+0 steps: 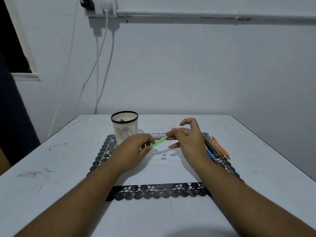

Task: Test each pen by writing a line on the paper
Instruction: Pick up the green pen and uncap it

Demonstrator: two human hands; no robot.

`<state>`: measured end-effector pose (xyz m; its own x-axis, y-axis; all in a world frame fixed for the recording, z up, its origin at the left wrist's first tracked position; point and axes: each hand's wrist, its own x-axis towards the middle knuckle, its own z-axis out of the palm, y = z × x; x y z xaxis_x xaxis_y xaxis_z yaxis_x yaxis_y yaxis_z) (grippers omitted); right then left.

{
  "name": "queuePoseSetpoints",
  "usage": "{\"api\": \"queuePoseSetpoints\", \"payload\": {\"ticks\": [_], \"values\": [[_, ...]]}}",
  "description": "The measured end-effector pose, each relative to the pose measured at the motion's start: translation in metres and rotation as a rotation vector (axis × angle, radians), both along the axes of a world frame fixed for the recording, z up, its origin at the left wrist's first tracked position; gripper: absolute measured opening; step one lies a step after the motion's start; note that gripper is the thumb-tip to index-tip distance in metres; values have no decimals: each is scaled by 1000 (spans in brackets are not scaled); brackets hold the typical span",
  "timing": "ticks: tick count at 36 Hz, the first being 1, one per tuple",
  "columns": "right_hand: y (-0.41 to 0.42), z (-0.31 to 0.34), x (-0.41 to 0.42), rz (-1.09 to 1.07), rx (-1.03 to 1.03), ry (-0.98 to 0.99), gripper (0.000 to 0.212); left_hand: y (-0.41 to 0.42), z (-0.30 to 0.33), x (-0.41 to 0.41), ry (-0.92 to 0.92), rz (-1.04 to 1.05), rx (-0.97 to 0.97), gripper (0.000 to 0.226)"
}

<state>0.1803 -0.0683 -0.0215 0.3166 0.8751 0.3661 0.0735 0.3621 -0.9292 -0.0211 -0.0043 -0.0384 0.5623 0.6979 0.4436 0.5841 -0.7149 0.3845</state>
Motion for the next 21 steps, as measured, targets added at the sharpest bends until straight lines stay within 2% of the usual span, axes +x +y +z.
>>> {"api": "queuePoseSetpoints", "payload": {"ticks": [8, 21], "values": [[0, -2, 0, -12, 0, -47, 21, 1, -1, -1, -2, 4, 10, 10], [1, -5, 1, -14, 10, -9, 24, -2, 1, 1, -8, 3, 5, 14]]}}
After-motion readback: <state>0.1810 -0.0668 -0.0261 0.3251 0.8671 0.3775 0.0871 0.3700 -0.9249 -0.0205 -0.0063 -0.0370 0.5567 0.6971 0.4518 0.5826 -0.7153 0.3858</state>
